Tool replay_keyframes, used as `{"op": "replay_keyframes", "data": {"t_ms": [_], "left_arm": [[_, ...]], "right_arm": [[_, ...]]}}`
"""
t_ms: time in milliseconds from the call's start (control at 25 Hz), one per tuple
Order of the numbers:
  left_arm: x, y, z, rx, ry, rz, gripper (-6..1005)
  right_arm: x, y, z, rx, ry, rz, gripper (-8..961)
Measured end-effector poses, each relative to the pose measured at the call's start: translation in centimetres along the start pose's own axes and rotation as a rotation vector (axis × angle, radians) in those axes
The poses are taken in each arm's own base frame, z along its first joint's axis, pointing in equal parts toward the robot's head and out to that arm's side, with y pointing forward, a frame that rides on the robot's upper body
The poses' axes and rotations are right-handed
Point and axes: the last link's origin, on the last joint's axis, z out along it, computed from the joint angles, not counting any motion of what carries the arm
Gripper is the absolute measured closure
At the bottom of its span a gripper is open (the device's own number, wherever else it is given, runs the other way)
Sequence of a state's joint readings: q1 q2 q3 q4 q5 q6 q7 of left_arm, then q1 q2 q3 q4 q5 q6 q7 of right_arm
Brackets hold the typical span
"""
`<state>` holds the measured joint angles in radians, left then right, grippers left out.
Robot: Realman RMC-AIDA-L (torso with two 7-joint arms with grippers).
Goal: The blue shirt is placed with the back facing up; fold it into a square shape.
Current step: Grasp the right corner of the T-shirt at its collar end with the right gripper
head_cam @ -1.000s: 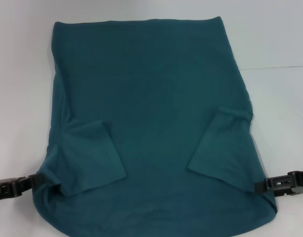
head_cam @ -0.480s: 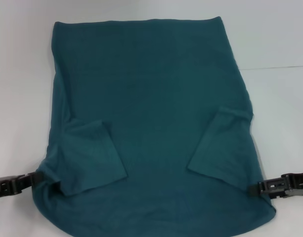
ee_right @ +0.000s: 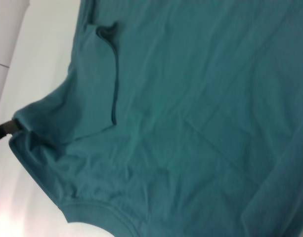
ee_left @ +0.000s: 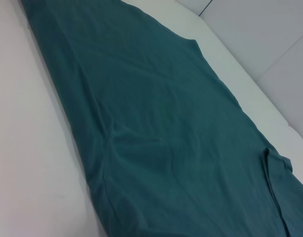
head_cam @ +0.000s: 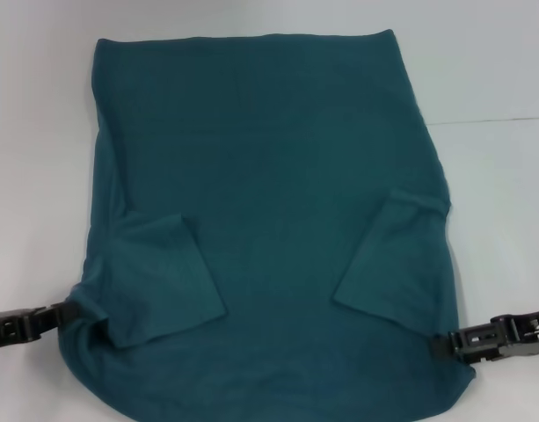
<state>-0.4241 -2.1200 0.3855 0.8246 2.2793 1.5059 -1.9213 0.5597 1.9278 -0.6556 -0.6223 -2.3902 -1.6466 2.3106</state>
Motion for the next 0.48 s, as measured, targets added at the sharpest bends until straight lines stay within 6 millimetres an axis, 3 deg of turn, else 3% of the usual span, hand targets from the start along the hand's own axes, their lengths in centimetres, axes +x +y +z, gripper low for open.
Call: {"op": "replay_keyframes", "data": {"t_ms": [480], "left_arm": [[-0.07, -0.06, 0.50, 0.000, 0.001, -0.012, 939]], "right_arm": [[-0.31, 0.01, -0.09, 0.054, 0.073, 0.014, 36]]}}
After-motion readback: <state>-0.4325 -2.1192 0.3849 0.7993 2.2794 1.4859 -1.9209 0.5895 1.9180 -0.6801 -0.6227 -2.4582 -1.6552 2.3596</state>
